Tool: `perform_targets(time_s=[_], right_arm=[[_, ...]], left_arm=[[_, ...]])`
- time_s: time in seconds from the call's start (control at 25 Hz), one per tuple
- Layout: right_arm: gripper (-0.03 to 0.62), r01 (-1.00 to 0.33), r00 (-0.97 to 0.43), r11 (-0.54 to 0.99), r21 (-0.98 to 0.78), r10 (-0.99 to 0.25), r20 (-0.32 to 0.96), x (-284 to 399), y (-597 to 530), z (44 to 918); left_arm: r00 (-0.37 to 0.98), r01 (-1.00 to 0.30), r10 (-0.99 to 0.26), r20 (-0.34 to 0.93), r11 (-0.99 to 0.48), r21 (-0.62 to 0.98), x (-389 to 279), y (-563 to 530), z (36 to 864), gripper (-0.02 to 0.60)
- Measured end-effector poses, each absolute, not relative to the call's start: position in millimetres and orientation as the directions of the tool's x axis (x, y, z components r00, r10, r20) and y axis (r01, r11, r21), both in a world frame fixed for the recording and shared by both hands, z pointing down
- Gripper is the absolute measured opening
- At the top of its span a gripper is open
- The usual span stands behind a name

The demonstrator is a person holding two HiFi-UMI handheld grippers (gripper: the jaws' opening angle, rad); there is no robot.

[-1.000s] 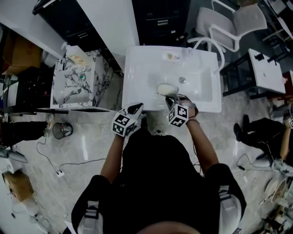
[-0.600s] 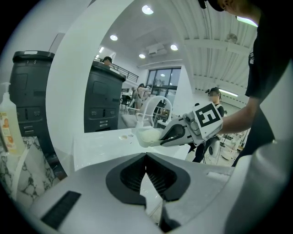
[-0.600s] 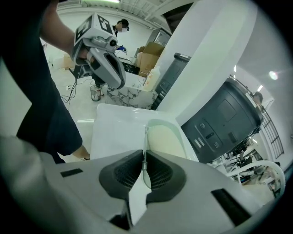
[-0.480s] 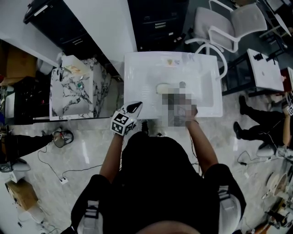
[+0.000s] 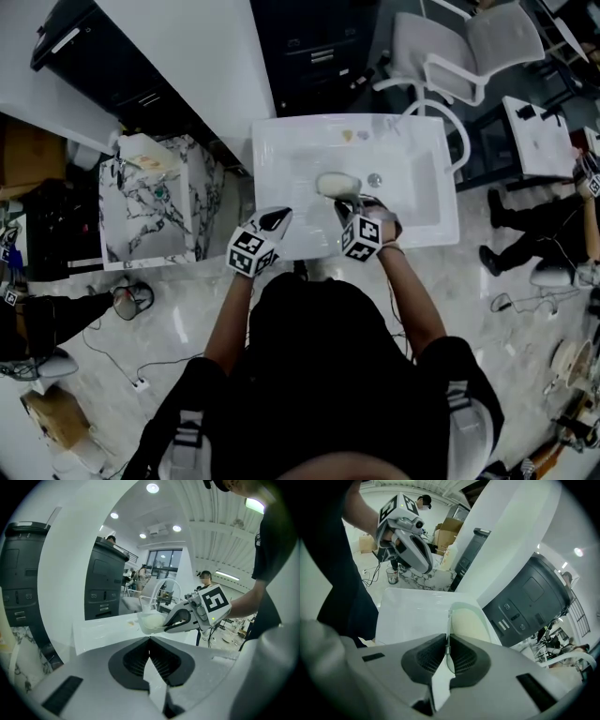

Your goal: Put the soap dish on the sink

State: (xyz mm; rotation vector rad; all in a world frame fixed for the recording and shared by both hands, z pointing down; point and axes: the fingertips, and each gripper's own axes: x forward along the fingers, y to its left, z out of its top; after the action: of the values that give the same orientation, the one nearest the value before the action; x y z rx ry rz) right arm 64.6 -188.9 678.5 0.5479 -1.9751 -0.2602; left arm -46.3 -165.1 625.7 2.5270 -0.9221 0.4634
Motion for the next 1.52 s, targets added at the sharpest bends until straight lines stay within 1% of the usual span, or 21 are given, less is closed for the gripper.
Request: perform_targets(time_s=[0.52, 0.92, 1.28, 1.52], right_arm=[[0.015, -0.29, -0.337, 0.868, 0.403, -0.487, 0.806, 37.7, -221.7, 688.8], [0.015, -0.276, -0.325, 0.871, 0.406, -0.482, 0.814, 13.2, -242.3, 696.6], [0.015, -0.256, -0.321, 0.878, 0.404, -0.472, 0.821, 3.6, -250.9, 697.7], [0.015, -0.217, -0.326, 0.891, 0.399, -0.452, 0.831, 4.8, -260.2, 701.8]], left_arm=[[0.757, -0.626, -0.483, 0.439, -0.729, 0.277, -71.9, -204.6, 636.7, 0.0], [0.766, -0.614, -0.47, 0.439, -0.738, 0.28, -98.8, -226.4, 644.6, 0.0], [0.774, -0.601, -0.453, 0.442, -0.745, 0.288, -104.5, -232.2, 646.8, 0.0], [0.761, -0.625, -0.479, 0.439, -0.724, 0.294, -105.2, -241.4, 648.4, 0.0]])
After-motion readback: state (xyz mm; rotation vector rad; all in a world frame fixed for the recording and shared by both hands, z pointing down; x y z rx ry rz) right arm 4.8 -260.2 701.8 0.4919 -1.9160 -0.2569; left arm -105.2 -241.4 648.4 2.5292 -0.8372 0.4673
